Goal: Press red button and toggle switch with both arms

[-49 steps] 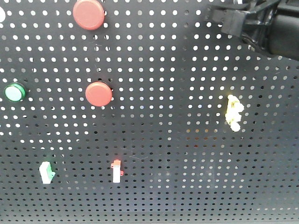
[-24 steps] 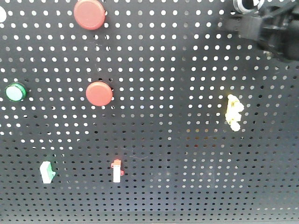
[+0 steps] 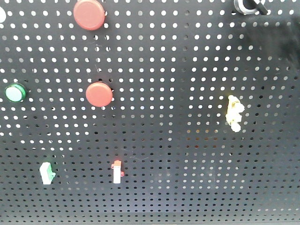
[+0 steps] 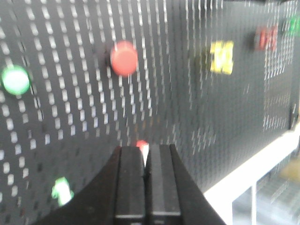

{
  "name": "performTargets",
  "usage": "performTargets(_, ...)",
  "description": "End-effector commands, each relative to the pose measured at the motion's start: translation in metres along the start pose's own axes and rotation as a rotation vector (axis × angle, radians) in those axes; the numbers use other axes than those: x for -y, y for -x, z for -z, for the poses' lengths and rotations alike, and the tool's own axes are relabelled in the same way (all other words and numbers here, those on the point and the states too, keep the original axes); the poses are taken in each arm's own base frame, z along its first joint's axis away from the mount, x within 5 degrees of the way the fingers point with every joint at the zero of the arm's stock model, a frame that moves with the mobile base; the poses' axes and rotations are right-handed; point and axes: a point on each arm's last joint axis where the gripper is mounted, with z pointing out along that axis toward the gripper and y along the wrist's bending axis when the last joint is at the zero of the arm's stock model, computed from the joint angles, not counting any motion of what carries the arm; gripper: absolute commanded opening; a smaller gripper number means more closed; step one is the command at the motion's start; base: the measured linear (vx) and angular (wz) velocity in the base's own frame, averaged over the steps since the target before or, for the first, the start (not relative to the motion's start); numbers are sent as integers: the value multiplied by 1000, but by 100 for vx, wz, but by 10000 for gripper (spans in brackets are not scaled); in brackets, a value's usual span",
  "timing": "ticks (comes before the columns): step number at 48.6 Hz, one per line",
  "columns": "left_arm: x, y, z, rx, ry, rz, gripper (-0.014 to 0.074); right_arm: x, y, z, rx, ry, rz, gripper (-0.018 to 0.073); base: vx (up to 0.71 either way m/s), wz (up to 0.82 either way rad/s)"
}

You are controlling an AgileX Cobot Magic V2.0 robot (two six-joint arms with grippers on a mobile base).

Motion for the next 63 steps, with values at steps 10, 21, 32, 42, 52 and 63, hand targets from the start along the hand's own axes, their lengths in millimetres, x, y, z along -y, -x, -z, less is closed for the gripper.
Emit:
performTargets(10,6,-30,8,-37,-14,36,2,-14,-56,90,95,-122,130,-3,0,0)
performTargets(21,19,-76,29,-40,-30,113,2,-35,-130,164,188,-128,188,-3,0,0)
performTargets(32,14,-97,26,-41,34,128,2,-43,-170,191,279,-134,208,-3,0,0)
performTargets(42,18,-103,26,-84,-8,132,2,-45,-181,186,204,-85,193,-3,0,0)
performTargets(52,18,-103,26,-86,-12,133,2,-45,-181,186,206,-87,192,-3,0,0)
performTargets(63,17,-104,26,-101,1,82,2,-45,-181,186,206,-87,192,-3,0,0)
